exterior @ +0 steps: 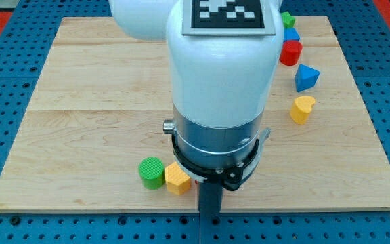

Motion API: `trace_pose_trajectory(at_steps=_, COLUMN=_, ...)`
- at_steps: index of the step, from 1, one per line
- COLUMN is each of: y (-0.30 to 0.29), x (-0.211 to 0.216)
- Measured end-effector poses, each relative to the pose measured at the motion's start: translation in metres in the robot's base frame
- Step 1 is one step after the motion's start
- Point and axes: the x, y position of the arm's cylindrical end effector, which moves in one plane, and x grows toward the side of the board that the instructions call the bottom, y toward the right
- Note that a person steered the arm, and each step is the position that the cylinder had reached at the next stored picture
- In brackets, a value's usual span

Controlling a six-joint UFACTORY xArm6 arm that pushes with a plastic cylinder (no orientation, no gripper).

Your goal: Slide the green star down a bit

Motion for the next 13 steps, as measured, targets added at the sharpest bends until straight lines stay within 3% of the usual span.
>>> trace_pose_trajectory(at_steps=5, y=0.073, x=-0.002)
trace_pose_trajectory(at_steps=9, y=0.261, x=-0.013)
trace_pose_trajectory(at_steps=10, y=0.315, x=-0.034)
trace_pose_trajectory(at_steps=11, y=0.332, x=-0.060)
trace_pose_trajectory(at_steps=12, y=0.332, x=-0.060)
trace_pose_trajectory(at_steps=13, y=0.333, x=-0.098)
